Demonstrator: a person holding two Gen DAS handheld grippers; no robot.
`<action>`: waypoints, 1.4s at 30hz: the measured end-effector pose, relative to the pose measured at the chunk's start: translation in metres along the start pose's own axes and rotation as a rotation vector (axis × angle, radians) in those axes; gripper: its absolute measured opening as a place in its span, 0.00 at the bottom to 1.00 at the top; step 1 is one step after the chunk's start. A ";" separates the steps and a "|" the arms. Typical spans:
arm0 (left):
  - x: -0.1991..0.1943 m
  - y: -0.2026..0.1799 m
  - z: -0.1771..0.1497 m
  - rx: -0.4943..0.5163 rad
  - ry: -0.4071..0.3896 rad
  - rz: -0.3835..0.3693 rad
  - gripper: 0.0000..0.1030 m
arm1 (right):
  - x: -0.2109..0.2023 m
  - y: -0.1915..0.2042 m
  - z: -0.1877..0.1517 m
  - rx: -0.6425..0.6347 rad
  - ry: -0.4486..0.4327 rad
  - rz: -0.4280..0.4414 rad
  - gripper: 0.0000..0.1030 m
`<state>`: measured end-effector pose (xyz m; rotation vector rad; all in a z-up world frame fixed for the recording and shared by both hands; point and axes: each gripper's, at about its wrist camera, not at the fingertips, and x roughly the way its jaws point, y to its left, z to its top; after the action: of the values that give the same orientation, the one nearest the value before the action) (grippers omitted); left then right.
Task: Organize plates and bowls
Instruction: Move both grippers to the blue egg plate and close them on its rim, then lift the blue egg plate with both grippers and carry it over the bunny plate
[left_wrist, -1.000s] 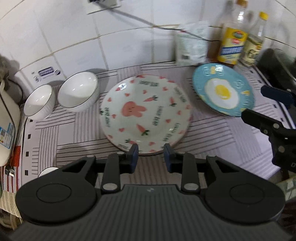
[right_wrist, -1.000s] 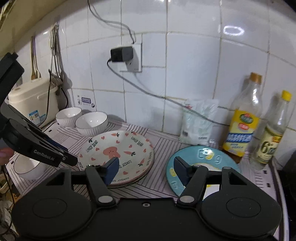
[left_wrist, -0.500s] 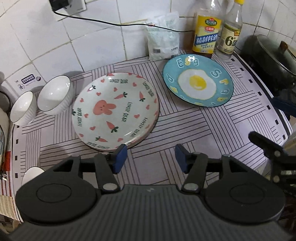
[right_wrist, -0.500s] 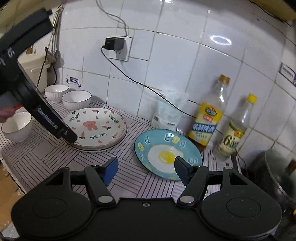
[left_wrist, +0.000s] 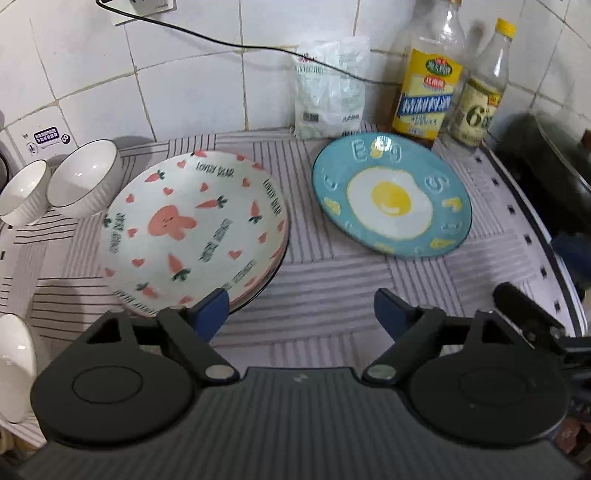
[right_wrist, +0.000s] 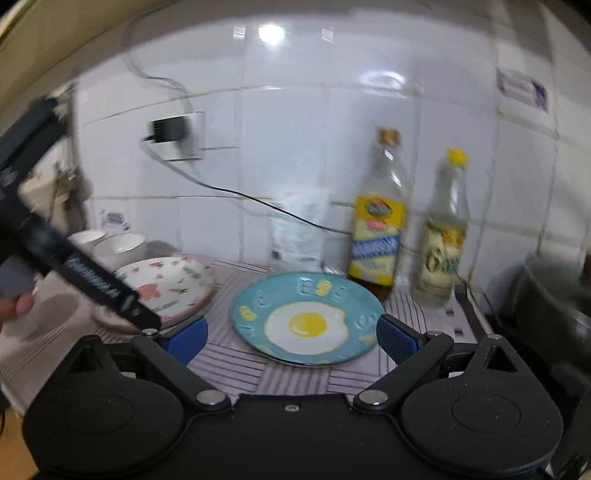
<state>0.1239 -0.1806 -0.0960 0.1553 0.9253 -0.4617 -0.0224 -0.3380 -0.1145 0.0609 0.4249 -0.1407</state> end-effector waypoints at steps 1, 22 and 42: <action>0.004 -0.003 0.000 -0.019 -0.021 0.003 0.86 | 0.009 -0.011 -0.003 0.059 0.021 0.012 0.96; 0.092 -0.047 0.005 -0.204 -0.056 0.017 0.67 | 0.123 -0.096 -0.031 0.476 0.150 0.072 0.72; 0.116 -0.049 0.022 -0.289 -0.023 -0.004 0.27 | 0.165 -0.125 -0.033 0.566 0.189 0.097 0.14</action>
<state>0.1774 -0.2679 -0.1719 -0.1140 0.9592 -0.3284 0.0940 -0.4787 -0.2163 0.6546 0.5601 -0.1568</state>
